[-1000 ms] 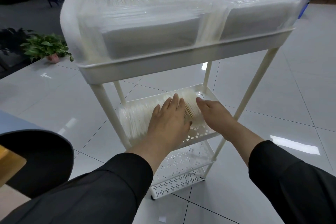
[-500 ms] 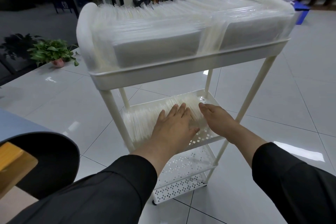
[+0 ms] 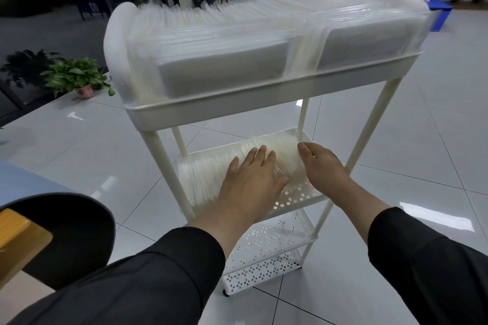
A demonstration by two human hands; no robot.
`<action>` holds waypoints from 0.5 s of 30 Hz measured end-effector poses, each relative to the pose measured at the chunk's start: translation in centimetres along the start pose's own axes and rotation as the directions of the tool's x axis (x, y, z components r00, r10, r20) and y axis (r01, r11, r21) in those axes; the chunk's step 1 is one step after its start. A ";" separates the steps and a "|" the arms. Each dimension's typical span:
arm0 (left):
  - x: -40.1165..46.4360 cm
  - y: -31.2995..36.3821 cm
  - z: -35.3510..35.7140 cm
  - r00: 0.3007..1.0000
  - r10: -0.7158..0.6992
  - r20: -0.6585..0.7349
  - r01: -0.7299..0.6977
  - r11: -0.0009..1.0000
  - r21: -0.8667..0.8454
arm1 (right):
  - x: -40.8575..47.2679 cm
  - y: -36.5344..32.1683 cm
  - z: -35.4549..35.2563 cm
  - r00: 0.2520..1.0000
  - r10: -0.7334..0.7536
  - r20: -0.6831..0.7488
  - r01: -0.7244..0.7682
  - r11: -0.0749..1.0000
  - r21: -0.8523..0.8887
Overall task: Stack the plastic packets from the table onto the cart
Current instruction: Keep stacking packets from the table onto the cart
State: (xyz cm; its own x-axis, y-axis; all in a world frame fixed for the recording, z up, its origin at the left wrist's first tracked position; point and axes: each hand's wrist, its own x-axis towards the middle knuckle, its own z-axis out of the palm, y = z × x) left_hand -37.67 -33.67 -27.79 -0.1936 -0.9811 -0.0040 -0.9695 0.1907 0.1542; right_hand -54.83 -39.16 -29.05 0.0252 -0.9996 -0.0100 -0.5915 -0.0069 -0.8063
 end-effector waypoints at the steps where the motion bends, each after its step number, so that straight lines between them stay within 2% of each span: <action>1: 0.0 0.1 0.0 1.000 0.001 0.001 -0.001 1.000 -0.002 | -0.1 0.0 -0.1 1.000 -0.005 -0.007 0.006 1.000 0.017; 4: -0.2 0.1 -0.2 1.000 0.001 0.002 -0.001 1.000 -0.005 | -0.6 -0.3 -0.3 0.998 -0.042 0.037 0.041 0.999 0.025; 11: -0.4 -0.4 0.4 0.998 0.032 0.049 -0.034 0.999 0.035 | -0.9 0.4 1.1 0.976 -0.153 0.151 0.171 0.979 -0.111; 15: -0.3 -0.4 0.4 0.998 0.036 0.049 -0.039 0.997 0.059 | -0.9 0.7 1.3 0.984 -0.138 0.112 0.150 0.983 -0.107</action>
State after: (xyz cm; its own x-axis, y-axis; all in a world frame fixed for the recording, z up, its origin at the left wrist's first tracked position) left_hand -37.28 -33.41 -28.26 -0.2359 -0.9707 -0.0468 -0.9683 0.2307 0.0954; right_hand -54.16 -38.27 -30.36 0.1964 -0.9799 0.0353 -0.6640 -0.1594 -0.7306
